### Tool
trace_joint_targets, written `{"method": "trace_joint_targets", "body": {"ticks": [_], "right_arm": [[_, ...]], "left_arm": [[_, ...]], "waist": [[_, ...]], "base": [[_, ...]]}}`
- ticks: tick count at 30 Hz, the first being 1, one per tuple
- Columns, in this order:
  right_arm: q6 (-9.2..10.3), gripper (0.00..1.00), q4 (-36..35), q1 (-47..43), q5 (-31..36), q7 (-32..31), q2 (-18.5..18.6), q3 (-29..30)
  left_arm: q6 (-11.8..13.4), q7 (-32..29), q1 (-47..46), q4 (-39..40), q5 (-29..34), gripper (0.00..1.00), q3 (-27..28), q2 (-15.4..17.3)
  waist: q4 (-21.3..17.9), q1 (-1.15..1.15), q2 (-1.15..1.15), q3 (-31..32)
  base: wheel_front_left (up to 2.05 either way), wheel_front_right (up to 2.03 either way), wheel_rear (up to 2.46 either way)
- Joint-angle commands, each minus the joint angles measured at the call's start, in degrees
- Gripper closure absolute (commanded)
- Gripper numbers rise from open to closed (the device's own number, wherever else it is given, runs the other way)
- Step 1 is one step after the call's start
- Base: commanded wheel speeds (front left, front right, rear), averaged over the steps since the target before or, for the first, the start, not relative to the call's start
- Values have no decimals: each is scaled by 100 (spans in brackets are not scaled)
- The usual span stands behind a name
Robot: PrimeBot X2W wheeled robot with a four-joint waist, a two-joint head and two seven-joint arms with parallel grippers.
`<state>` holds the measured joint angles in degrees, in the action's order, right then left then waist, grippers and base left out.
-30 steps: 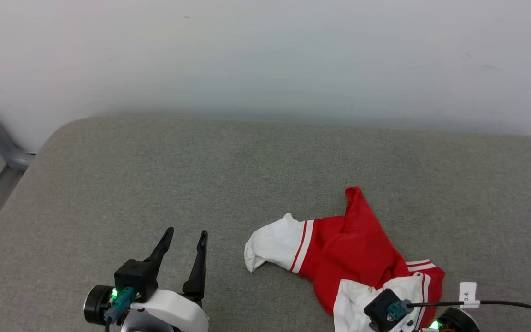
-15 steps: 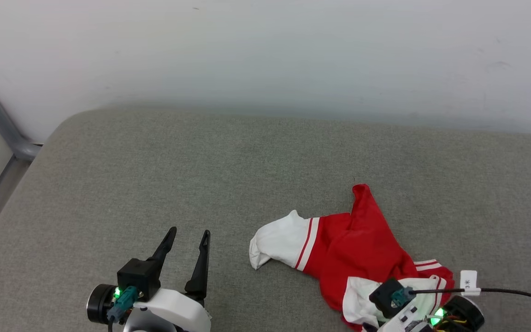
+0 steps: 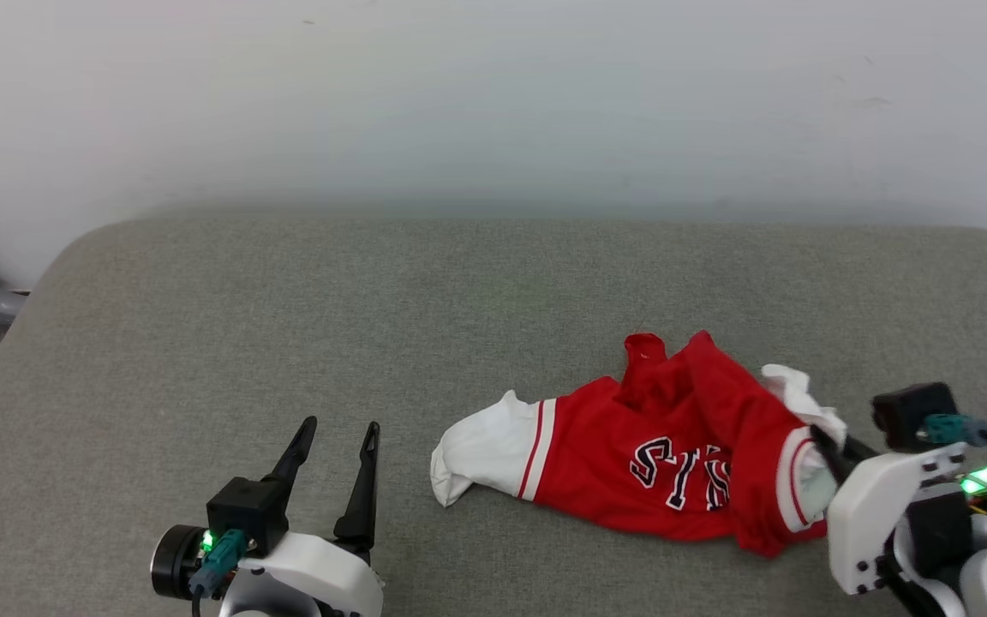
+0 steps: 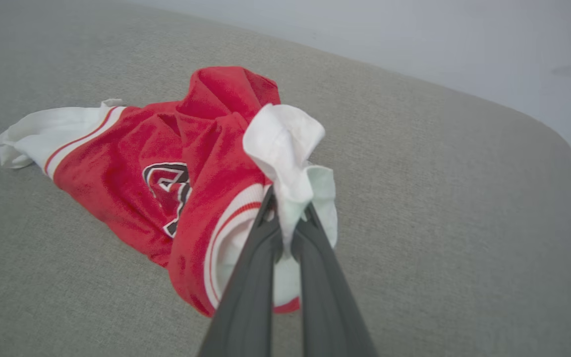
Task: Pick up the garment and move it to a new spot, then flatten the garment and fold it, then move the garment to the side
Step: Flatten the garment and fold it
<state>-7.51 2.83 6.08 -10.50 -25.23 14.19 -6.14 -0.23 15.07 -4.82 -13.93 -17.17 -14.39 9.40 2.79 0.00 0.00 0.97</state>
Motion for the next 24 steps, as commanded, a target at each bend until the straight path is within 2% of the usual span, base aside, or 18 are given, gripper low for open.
{"method": "trace_joint_targets", "body": {"ticks": [1,8,14,15,16,17,24], "right_arm": [[5,100,45,-53,99,18,-50,270],[4,100,634,-309,122,120,-502,1962],[5,100,1317,-403,252,347,-786,2724],[4,95,1416,-396,271,412,-816,2778],[5,54,1500,-369,282,512,-853,2835],[5,0,1546,-328,276,645,-886,2883],[4,0,1471,-164,213,1776,-1051,3176]], "left_arm": [[-15,14,14,13,39,0,14,-18],[-71,14,-85,-26,74,0,46,-43],[-114,14,-178,-73,91,0,87,-57],[-121,14,-202,-76,94,0,96,-58],[-114,14,-223,-83,93,0,101,-61],[-122,14,-226,-90,100,0,109,-64],[-130,14,-147,-133,128,0,159,-83]], "waist": [[-43,0,0,-18],[-148,0,0,-132],[-164,0,0,-295],[-164,0,0,-317],[-164,0,0,-330],[-165,0,0,-332],[-176,0,0,-250]], "base": [[0,0,0],[0,0,0],[0,0,0],[0,0,0],[0,0,0],[0,0,0],[0,0,0]]}}
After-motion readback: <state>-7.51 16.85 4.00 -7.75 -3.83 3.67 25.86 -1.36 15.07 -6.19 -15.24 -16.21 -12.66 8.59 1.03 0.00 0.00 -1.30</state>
